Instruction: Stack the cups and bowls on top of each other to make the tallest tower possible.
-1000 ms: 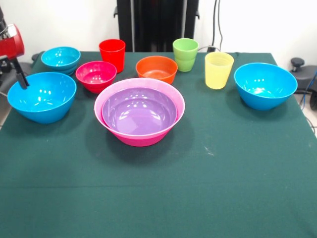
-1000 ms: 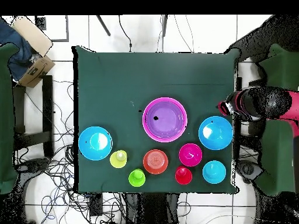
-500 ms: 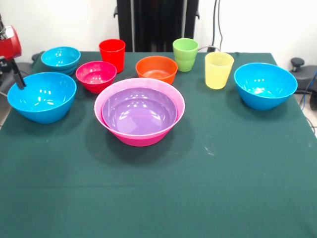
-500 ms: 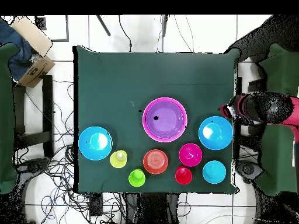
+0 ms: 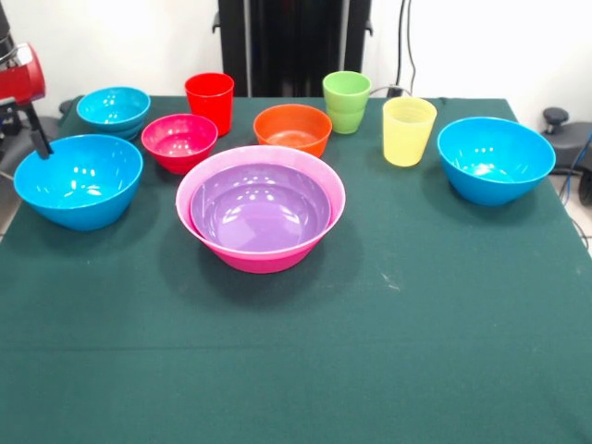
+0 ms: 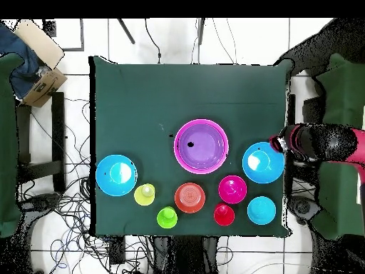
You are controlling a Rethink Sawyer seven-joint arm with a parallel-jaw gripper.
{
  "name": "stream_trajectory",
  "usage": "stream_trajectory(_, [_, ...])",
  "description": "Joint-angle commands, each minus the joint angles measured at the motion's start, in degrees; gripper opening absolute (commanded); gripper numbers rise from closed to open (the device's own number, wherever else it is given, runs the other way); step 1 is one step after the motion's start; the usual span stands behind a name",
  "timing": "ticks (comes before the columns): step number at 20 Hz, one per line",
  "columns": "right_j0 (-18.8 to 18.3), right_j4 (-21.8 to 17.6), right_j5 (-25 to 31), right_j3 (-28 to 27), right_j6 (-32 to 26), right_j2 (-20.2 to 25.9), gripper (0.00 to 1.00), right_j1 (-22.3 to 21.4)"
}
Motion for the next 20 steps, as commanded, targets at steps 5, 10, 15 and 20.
stream_trajectory(5, [1.89, -3.96, -2.42, 3.53, -10.84, -3.8, 1.0, 1.09])
stream_trajectory(10, [1.34, -3.3, -1.18, 1.94, -12.81, -3.55, 1.0, 2.27])
stream_trajectory(15, [1.37, -2.84, -0.5, 1.79, -12.91, -3.36, 1.0, 1.81])
stream_trajectory(20, [0.89, -2.61, -0.47, 1.31, -13.94, -3.24, 1.0, 2.7])
